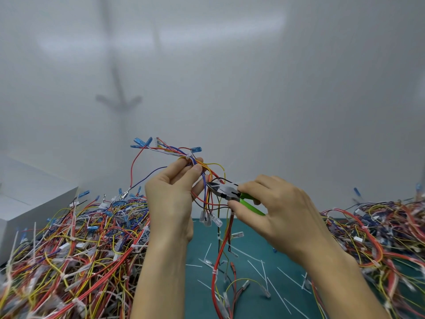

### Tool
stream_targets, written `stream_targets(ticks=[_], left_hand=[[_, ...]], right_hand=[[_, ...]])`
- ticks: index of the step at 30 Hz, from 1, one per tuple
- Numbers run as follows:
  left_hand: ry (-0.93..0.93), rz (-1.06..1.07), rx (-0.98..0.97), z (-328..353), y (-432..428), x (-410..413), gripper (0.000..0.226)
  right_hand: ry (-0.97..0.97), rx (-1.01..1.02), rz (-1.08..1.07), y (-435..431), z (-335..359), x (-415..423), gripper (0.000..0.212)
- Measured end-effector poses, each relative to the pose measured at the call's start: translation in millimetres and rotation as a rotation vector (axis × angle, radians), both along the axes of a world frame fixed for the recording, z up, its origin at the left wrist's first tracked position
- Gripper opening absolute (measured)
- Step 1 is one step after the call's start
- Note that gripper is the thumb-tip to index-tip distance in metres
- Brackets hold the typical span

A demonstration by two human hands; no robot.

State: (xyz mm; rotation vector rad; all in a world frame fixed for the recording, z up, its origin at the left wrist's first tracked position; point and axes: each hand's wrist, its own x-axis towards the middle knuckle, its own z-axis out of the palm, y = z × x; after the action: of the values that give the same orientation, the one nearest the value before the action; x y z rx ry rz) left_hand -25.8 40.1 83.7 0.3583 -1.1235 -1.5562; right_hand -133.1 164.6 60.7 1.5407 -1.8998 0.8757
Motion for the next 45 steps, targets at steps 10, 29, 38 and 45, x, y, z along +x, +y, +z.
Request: stream_targets(ticks=[10, 29, 38, 45], left_hand=[[0.010, -0.003, 0.005, 0.4, 0.7, -0.3, 0.019], [0.002, -0.004, 0.013, -0.3, -1.0, -1.0, 0.021], [0.007, 0.012, 0.006, -0.8, -2.2, -1.5, 0.027], [0.016, 0.031, 0.009, 0.3, -0.8, -1.7, 0.030]], right_hand=[[-0.022, -0.008, 0.005, -0.2, 0.8, 0.3, 0.040], [-0.061, 0.036, 0.012, -1.4, 0.2, -1.4, 0.045], [-0.114, 0.055, 0.058, -3.0, -2.0, -4.3, 0.058], [-0.142, 0.035, 0.098, -6.9, -4.8, -6.0, 0.062]])
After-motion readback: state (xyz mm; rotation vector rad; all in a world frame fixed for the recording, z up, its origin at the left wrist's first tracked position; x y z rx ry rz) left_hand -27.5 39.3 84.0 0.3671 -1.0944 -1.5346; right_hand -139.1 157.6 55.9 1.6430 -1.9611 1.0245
